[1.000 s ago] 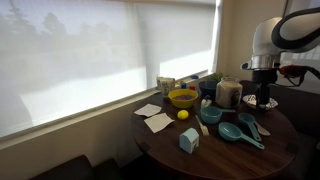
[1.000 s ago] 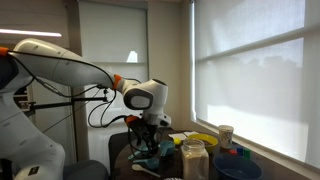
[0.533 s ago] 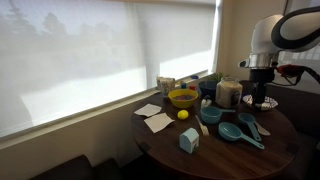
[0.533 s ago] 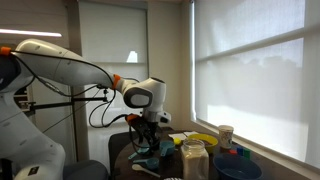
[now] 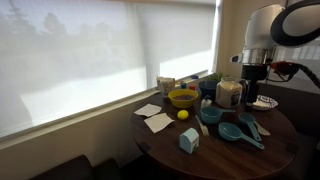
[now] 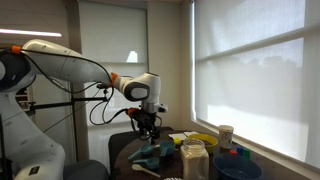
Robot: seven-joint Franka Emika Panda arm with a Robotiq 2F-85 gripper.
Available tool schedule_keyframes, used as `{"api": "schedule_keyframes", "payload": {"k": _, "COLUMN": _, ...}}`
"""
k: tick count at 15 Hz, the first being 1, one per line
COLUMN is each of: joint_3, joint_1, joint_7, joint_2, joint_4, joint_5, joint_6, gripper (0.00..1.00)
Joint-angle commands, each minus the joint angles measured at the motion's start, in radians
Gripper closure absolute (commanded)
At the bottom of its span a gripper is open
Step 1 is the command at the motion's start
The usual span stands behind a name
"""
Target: Put the medium soup ladle in the large soup ladle and the small soup ladle in the medium soup ladle
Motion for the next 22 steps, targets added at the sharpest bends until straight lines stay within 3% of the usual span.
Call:
{"api": "schedule_keyframes", "payload": {"k": 1, "joint_3": 0.004, "joint_1": 0.008, "joint_7": 0.002, "joint_2": 0.005, "joint_4": 0.004, "joint_5": -0.002, "joint_6": 0.007, "gripper": 0.0}}
{"api": "schedule_keyframes", "payload": {"k": 5, "joint_3": 0.014, "joint_1": 0.014, "joint_7": 0.002, "joint_2": 0.019, "joint_4": 0.008, "joint_5": -0.003, "joint_6": 0.021, "gripper": 0.0}}
{"api": "schedule_keyframes", "payload": {"k": 8, "joint_3": 0.046, "joint_1": 0.026, "joint_7": -0.034, "joint_2": 0.041, "joint_4": 0.004, "joint_5": -0.086, "joint_6": 0.011, "gripper": 0.0}}
{"api": "schedule_keyframes", "payload": {"k": 17, "joint_3": 0.072, "joint_1": 0.08, "joint_7": -0.066, "joint_2": 0.057, "joint_4": -0.06, "joint_5": -0.107, "joint_6": 0.194, "gripper": 0.0}}
{"api": "schedule_keyframes", "payload": {"k": 22, "joint_3": 0.072, "joint_1": 0.076, "joint_7": -0.039, "joint_2": 0.057, "joint_4": -0.109, "joint_5": -0.107, "joint_6": 0.263, "gripper": 0.0}}
